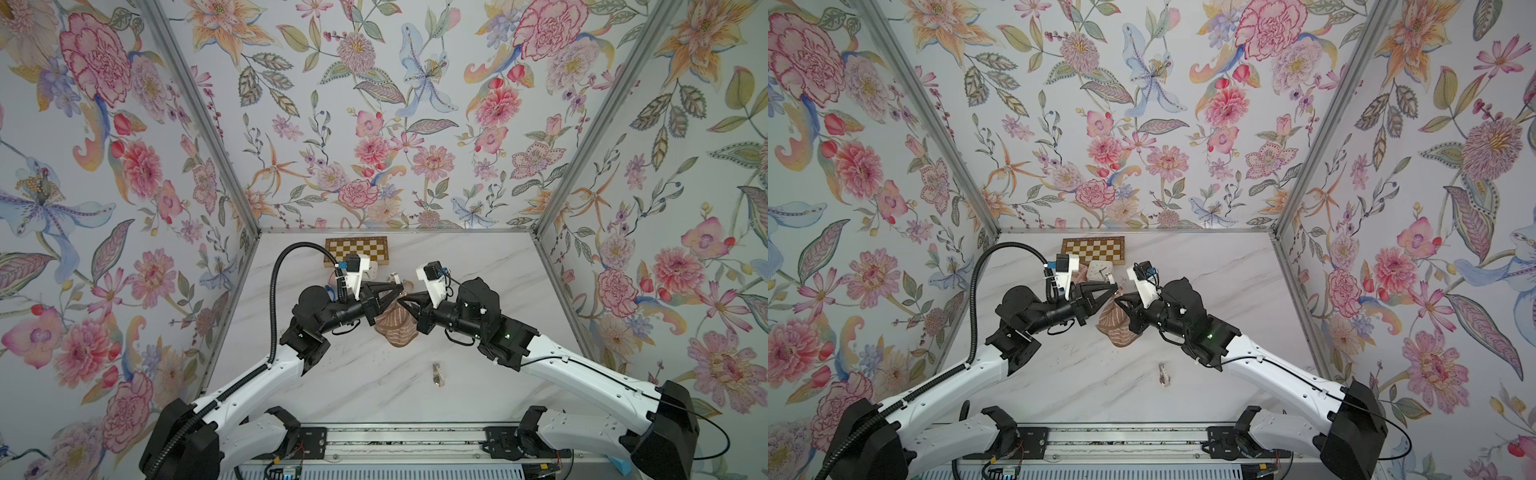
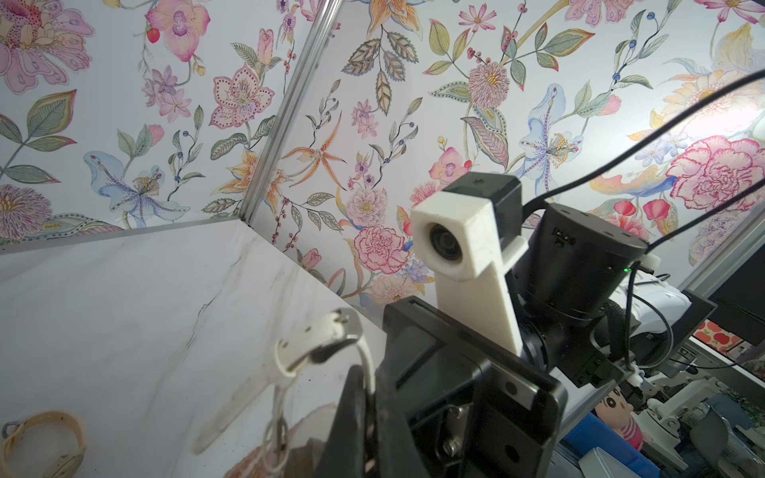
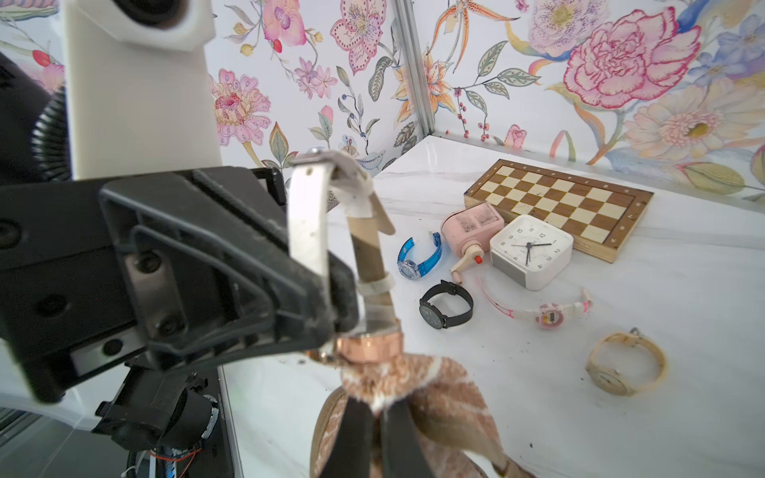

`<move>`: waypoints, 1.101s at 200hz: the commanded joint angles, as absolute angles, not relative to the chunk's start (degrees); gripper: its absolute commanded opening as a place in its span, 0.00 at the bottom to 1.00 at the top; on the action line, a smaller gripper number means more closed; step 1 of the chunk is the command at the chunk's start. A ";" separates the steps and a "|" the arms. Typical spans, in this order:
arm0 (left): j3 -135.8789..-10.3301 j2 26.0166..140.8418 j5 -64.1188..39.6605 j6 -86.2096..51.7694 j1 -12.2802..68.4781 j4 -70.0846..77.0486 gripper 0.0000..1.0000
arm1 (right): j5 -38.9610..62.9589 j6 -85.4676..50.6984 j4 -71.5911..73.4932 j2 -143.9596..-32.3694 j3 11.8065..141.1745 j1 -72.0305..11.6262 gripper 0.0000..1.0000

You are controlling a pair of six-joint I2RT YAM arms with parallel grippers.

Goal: Wipe the watch dial
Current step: Wipe the dirt from the watch dial.

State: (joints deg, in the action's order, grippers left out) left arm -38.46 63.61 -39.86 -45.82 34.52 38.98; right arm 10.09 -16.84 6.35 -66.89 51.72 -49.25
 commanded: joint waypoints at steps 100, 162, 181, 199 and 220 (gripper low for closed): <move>-39.52 64.87 -30.53 -65.57 31.38 39.58 0.00 | 10.74 -18.25 1.76 -60.80 50.51 -49.40 0.00; -38.80 67.22 -35.17 -69.47 31.40 43.37 0.00 | 11.55 -16.46 0.34 -66.81 56.99 -50.98 0.00; -38.34 68.22 -36.87 -71.21 31.38 46.30 0.00 | 11.41 -16.47 -0.41 -68.75 58.63 -51.07 0.00; -38.41 68.80 -37.93 -71.63 31.38 47.02 0.00 | 10.91 -16.30 -1.05 -69.85 59.57 -50.98 0.00; -38.66 69.15 -39.21 -71.63 31.43 47.19 0.00 | 10.57 -16.15 -1.01 -70.37 60.16 -50.81 0.00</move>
State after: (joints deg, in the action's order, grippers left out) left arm -38.44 68.66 -35.88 -70.54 31.59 43.79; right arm 10.94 -17.12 -0.58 -69.80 58.06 -50.83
